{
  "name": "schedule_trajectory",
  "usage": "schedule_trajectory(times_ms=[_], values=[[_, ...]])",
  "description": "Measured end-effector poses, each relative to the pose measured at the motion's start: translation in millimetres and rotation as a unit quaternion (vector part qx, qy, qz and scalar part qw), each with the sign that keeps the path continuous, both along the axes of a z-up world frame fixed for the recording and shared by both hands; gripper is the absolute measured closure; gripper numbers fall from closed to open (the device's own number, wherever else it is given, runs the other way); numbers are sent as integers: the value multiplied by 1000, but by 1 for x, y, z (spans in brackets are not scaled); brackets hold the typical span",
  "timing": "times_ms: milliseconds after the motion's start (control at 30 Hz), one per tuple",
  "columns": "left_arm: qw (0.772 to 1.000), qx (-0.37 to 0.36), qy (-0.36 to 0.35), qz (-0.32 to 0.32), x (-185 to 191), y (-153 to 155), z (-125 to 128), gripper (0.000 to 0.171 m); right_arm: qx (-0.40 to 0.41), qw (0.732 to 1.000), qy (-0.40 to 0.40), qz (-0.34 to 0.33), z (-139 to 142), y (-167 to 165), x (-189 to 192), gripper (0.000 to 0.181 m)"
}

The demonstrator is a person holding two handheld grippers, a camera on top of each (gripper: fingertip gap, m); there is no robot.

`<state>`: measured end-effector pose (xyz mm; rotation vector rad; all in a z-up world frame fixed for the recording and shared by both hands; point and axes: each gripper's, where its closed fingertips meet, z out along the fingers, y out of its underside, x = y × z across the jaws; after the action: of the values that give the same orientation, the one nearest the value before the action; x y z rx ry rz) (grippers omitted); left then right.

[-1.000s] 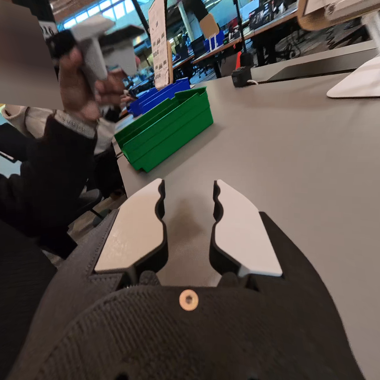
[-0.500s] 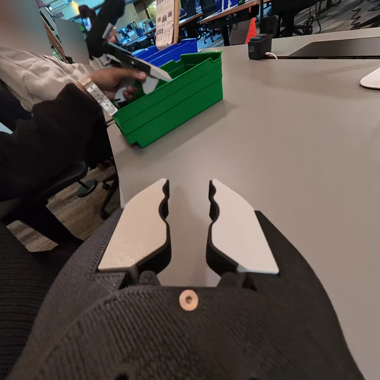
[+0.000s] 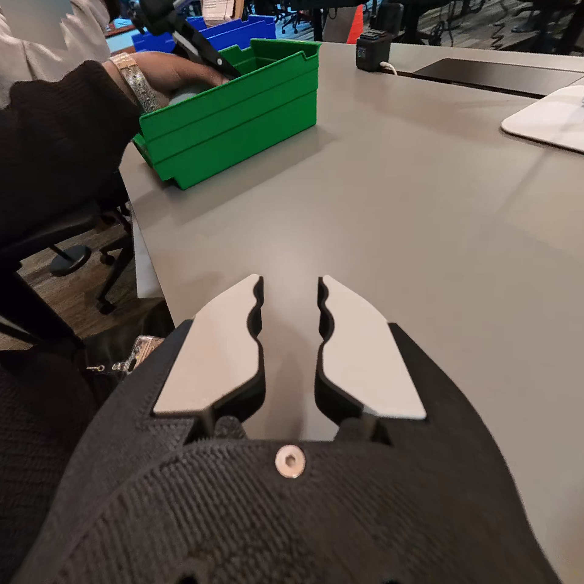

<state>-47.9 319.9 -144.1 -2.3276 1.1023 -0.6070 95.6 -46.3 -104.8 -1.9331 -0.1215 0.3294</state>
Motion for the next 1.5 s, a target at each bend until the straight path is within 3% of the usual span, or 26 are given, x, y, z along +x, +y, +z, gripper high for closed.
schedule_trajectory(times_ms=[100, 533, 900, 1167, 1367, 1500], values=[[999, -24, 18, -16, 3, -5, -8, 151, 0, 1000, 1, -17, 0, -6, 7, 148], [998, -28, 41, -37, 10, -13, -14, 141, -23, 999, -22, -14, -12, -10, 7, 148], [998, -33, 54, -23, -1, -9, -28, 144, -25, 999, -29, -7, -12, -7, 4, 149], [998, -48, 19, -23, -7, -4, -21, 147, -27, 999, -33, -5, -13, -6, 3, 150], [999, -27, -34, -16, -10, 4, 11, 147, -29, 999, -35, -5, -14, -5, 3, 151], [982, -23, -177, -60, 5, -9, 70, 148, -26, 999, -40, -8, -13, -3, 4, 152]])
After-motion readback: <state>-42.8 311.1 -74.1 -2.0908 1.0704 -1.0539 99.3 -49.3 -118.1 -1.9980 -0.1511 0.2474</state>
